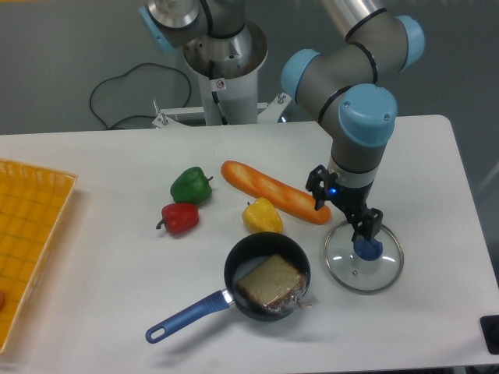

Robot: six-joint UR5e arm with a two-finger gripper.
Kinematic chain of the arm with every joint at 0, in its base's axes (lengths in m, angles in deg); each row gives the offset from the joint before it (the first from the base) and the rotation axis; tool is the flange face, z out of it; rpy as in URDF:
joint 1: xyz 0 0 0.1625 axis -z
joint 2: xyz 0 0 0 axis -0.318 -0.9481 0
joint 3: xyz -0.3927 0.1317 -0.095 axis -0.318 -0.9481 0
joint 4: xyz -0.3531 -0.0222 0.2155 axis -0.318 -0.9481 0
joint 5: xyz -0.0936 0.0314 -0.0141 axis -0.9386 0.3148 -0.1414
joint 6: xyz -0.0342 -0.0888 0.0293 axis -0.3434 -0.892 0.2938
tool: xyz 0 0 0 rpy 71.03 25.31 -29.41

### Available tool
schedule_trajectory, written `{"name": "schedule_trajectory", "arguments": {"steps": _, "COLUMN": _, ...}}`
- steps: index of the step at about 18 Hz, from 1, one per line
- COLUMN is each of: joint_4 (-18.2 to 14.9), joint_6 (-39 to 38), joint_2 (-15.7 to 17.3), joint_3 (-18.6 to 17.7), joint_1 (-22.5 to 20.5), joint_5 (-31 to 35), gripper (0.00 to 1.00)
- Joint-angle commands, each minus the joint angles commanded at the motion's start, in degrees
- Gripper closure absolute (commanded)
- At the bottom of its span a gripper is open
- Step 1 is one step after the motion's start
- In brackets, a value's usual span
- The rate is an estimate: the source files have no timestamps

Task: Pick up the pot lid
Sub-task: 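Move the gripper over the blue knob of the glass lid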

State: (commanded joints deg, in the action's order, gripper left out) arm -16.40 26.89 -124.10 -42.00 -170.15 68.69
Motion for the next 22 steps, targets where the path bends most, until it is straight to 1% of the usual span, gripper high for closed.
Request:
{"name": "schedule_trajectory", "arguments": {"steps": 6, "joint_4": -0.1, "joint_6": -0.5, "joint_2": -0.5, "joint_3": -0.4, "joint_1": 0.0, "joint_5": 0.0, "gripper": 0.0}}
{"name": "schedule_trajectory", "arguments": {"steps": 8, "joint_4": 0.0, "joint_6": -0.7, "joint_2": -0.4, "joint_3": -1.8, "joint_1": 0.0, "joint_5": -0.1, "gripper": 0.0}}
{"name": "schedule_trajectory", "arguments": {"steps": 10, "joint_4": 0.1, "joint_6": -0.6, "joint_2": -0.4, "joint_3": -2.2, "joint_1": -0.3, "joint_5": -0.7, "gripper": 0.0}}
{"name": "schedule_trajectory", "arguments": {"steps": 13, "joint_4": 0.5, "joint_6": -0.6, "joint_2": -1.0, "joint_3": -2.1, "joint_1": -1.3, "joint_5": -3.2, "gripper": 0.0}}
{"name": "schedule_trajectory", "arguments": {"steps": 17, "joint_4": 2.1, "joint_6": -0.7, "joint_2": -2.5, "joint_3": -1.9, "joint_1": -1.4, "joint_5": -3.2, "gripper": 0.0}}
{"name": "schedule_trajectory", "arguments": {"steps": 20, "joint_4": 2.0, "joint_6": -1.1, "joint_2": -2.8, "joint_3": -1.5, "joint_1": -1.9, "joint_5": -3.2, "gripper": 0.0}}
{"name": "schedule_trajectory", "arguments": {"steps": 22, "joint_4": 2.1, "joint_6": -3.7, "joint_2": -3.5, "joint_3": -1.3, "joint_1": -1.9, "joint_5": -3.3, "gripper": 0.0}}
